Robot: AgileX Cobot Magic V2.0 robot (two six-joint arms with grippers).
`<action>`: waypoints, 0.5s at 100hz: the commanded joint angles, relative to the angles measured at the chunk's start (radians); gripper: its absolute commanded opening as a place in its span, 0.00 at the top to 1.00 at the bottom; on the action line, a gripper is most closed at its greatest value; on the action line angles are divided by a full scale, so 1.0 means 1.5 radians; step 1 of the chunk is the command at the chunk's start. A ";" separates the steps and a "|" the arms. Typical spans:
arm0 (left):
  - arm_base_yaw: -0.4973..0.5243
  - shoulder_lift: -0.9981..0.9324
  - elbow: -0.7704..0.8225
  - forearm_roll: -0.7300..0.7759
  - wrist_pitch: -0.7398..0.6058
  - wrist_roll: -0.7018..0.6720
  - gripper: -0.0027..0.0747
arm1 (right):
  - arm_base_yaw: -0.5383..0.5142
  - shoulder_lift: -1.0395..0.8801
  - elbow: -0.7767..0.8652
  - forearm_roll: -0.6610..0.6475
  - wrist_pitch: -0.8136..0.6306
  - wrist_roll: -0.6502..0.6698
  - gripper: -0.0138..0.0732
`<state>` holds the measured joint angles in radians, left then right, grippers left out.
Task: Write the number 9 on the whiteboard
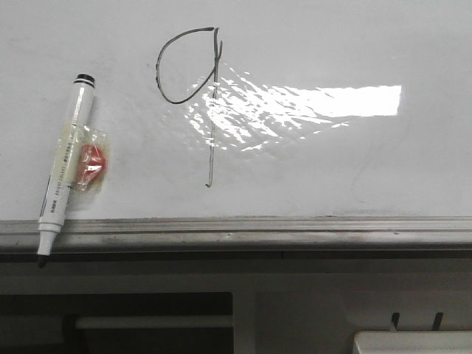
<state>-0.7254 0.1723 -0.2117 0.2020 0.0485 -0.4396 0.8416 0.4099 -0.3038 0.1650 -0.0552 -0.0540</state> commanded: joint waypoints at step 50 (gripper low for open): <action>-0.001 -0.098 -0.016 -0.063 0.062 0.002 0.99 | -0.001 -0.084 0.059 -0.008 -0.058 -0.009 0.92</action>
<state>-0.7254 0.0133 -0.2096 0.1161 0.2140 -0.4378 0.8416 0.2789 -0.1871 0.1627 -0.0600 -0.0563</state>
